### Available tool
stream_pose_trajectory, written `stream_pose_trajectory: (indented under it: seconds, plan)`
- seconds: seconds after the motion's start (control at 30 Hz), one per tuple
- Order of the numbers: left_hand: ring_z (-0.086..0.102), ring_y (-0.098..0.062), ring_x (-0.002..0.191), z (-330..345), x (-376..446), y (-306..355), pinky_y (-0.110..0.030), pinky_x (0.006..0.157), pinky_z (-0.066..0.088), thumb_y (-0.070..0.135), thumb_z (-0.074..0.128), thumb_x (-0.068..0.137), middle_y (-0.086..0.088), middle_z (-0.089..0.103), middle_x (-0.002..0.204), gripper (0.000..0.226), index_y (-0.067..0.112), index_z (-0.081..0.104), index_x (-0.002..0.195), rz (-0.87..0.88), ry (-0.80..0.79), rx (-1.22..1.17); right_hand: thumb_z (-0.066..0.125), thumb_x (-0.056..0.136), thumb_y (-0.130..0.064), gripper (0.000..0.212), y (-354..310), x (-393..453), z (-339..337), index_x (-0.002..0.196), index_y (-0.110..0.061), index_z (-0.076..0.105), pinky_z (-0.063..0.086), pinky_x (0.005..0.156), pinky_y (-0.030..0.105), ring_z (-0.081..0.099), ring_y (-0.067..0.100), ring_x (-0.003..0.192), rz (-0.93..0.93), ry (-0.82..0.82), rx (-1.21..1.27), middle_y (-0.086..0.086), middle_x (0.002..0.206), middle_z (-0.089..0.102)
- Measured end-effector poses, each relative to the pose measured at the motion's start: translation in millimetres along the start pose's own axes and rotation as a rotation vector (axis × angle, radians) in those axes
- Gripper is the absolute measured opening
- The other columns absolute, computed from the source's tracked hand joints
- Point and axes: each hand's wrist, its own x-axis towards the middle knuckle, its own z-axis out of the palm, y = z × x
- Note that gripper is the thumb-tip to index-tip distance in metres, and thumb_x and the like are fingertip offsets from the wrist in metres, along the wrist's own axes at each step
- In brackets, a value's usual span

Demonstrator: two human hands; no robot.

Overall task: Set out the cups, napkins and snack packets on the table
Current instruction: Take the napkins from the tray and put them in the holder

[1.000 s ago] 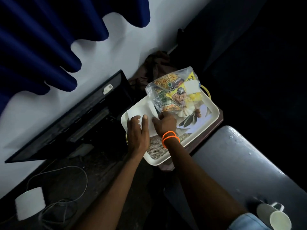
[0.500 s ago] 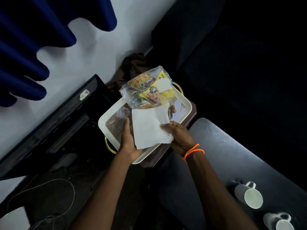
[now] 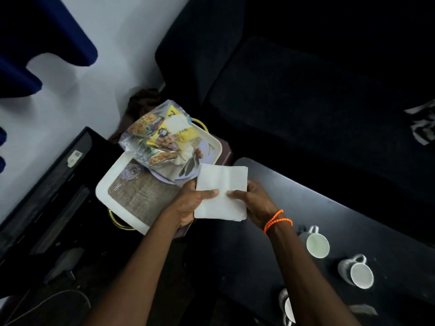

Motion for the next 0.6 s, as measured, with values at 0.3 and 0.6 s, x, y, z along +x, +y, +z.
stream_pose_trajectory:
  seconds: [0.3,0.6]
  plan:
    - [0.076,-0.027,0.097,141,3,-29,-0.046,0.089,0.062,0.015,0.077,0.087,-0.006,0.079,0.107,0.028,0.013,0.071,0.114,-0.020,0.096,0.334,0.077,0.073,0.013,0.044,40,-70,-101,0.113,0.000,0.065,0.061,0.071,0.039,0.072,0.038,0.093,-0.006,0.402,0.190,0.021,0.110,0.073]
    - [0.076,-0.025,0.091,278,-12,-100,-0.038,0.077,0.064,0.012,0.075,0.087,-0.010,0.078,0.103,0.027,0.005,0.070,0.113,-0.141,-0.086,0.517,0.068,0.073,0.017,0.040,97,-158,-214,0.096,-0.015,0.074,0.061,0.087,0.052,0.071,0.036,0.097,-0.079,0.772,0.370,0.012,0.103,0.076]
